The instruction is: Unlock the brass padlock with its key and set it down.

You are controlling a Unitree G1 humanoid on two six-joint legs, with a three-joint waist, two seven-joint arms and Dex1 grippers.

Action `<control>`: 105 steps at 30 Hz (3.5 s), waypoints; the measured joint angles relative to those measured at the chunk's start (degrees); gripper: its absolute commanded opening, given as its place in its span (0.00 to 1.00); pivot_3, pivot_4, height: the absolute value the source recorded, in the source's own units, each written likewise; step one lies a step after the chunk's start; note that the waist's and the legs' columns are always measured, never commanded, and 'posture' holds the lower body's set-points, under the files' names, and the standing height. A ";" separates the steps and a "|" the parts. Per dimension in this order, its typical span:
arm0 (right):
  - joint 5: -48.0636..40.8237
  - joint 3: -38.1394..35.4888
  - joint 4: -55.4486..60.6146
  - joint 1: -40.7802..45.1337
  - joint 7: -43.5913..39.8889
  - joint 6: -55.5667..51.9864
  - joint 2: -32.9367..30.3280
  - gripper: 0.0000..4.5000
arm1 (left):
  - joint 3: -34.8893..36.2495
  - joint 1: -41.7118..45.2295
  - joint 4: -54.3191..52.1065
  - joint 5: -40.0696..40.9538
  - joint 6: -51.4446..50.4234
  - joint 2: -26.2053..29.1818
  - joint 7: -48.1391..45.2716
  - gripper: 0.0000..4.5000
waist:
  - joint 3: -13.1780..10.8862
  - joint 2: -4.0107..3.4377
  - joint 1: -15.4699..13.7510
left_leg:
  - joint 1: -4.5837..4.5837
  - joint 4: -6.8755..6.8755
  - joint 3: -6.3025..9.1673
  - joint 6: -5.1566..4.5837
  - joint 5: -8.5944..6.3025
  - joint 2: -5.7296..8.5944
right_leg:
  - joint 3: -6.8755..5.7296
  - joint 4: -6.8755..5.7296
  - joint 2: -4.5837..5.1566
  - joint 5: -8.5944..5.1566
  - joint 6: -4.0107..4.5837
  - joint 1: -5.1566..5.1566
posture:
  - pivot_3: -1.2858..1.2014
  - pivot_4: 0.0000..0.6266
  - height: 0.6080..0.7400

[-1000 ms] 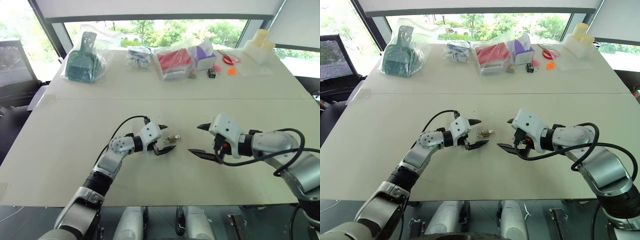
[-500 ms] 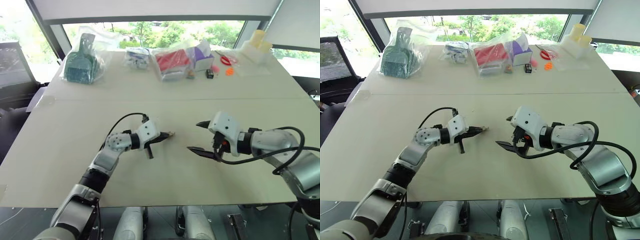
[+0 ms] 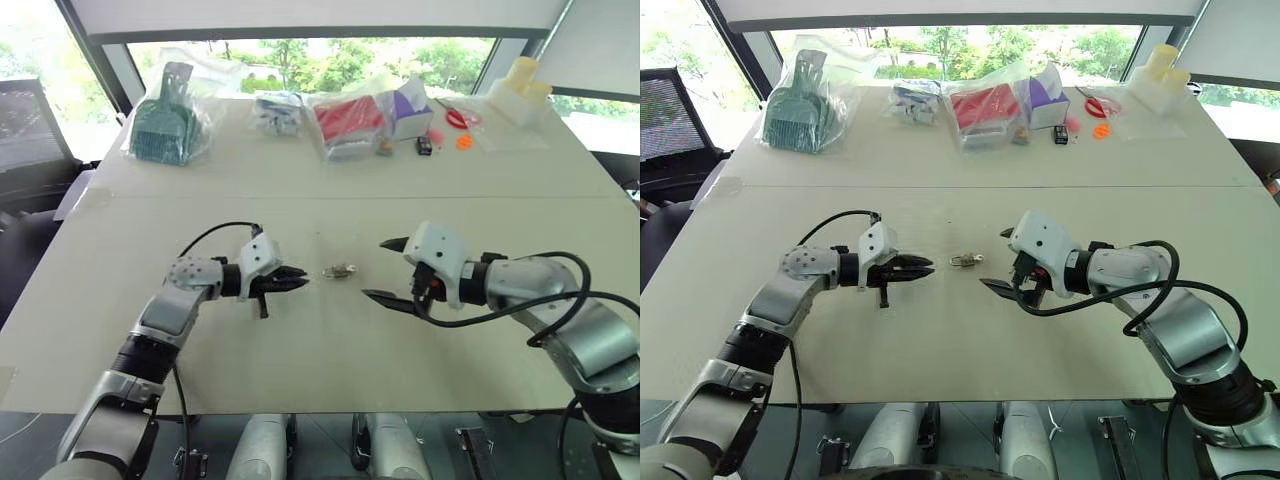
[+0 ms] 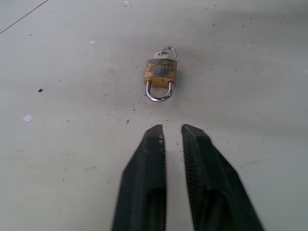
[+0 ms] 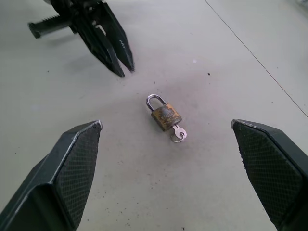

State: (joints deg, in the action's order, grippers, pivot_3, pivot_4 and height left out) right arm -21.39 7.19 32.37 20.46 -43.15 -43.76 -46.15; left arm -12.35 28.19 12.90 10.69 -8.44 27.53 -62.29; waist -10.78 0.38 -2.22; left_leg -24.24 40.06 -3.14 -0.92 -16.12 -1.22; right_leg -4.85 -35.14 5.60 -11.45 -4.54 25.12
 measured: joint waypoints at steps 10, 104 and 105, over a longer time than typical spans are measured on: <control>0.42 0.40 -0.01 0.06 0.04 -0.02 0.13 1.00 | -0.53 4.80 9.75 -2.60 5.20 -6.10 1.65 0.97 | 0.00 0.01 0.01 | -0.03 0.00 0.01 0.00 0.00 0.17 | -0.01 -0.03 -0.02 0.08 -0.14 0.03 | 0.52 0.24 1.00; 39.49 13.50 -18.56 11.85 0.72 35.15 15.84 0.01 | 2.52 19.12 8.91 -1.28 10.52 1.36 -14.61 0.17 | -0.02 0.05 1.56 | -0.12 0.02 -0.08 0.01 0.03 0.28 | -0.01 -0.17 -0.05 0.10 -0.23 0.13 | 0.52 0.24 1.00; 37.81 12.90 -18.61 12.34 -0.95 33.43 16.00 0.01 | 2.37 19.01 8.92 -2.03 12.73 1.47 -14.38 0.17 | -0.02 0.05 1.54 | -0.12 0.02 -0.08 0.01 0.03 0.28 | -0.01 -0.17 -0.05 0.11 -0.23 0.13 | 0.52 0.24 1.00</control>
State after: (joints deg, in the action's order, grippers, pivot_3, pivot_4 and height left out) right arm 16.41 20.09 13.76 32.80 -44.10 -10.33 -30.15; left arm -9.98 47.20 21.82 8.67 4.29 29.00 -76.67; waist -10.80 0.43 -0.69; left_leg -24.37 40.08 -3.22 -0.91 -16.09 -0.94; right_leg -4.86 -35.31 5.55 -11.34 -4.77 25.26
